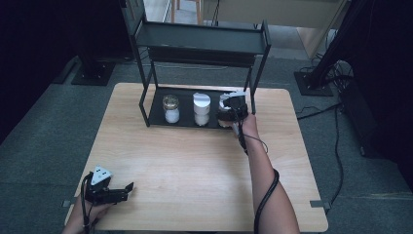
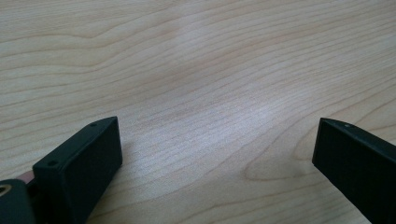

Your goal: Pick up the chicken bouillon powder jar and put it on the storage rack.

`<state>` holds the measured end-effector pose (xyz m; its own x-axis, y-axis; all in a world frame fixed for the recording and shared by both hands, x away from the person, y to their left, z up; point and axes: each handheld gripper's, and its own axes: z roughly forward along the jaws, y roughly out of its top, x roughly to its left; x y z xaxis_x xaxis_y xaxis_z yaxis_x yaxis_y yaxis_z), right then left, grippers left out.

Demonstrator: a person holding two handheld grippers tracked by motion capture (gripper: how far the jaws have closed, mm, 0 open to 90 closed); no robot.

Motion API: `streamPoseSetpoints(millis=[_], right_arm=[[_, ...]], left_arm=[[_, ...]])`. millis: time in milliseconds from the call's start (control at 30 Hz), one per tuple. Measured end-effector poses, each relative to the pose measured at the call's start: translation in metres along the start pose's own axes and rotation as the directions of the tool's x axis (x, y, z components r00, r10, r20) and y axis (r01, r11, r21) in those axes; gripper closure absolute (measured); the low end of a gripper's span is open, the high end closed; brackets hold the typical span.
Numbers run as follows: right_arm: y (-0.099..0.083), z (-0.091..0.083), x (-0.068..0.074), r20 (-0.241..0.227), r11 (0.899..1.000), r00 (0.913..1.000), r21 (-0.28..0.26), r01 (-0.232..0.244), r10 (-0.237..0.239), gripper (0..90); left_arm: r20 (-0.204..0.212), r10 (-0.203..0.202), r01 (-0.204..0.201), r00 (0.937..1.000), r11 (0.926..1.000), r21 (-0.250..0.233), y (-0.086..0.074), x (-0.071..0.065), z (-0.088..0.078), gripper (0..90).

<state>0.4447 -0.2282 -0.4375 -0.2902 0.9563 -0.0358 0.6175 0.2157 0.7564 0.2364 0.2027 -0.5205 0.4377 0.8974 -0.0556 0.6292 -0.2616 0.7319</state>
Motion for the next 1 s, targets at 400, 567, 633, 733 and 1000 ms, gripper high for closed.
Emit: streamPoseSetpoints(millis=[400,567,633,733,1000], right_arm=[[-0.02,-0.012,0.001,-0.037,1.0,0.999,-0.003,0.026,-0.026,12.2],[-0.03,-0.013,0.005,-0.036,0.998,0.9977,-0.022,0.057,-0.058,6.5],[-0.034,-0.014,0.006,-0.047,0.997,0.9967,-0.033,0.064,-0.066,5.2],[-0.041,-0.015,0.007,-0.079,0.996,0.9941,-0.062,0.07,-0.075,2.5],[-0.065,-0.011,0.007,-0.124,0.996,0.9909,-0.079,0.044,-0.054,0.0]], left_arm=[[-0.005,0.003,-0.003,1.0,1.0,0.002,0.0,-0.001,0.0,1.7],[-0.006,0.004,-0.004,1.0,1.0,0.002,0.0,-0.001,0.0,1.7],[-0.007,0.004,-0.004,1.0,1.0,0.002,0.0,-0.001,0.0,1.7],[-0.006,0.004,-0.004,1.0,1.0,0.001,0.0,-0.001,0.0,1.7],[-0.004,0.005,-0.005,1.0,1.0,0.001,0.0,-0.001,0.0,1.7]])
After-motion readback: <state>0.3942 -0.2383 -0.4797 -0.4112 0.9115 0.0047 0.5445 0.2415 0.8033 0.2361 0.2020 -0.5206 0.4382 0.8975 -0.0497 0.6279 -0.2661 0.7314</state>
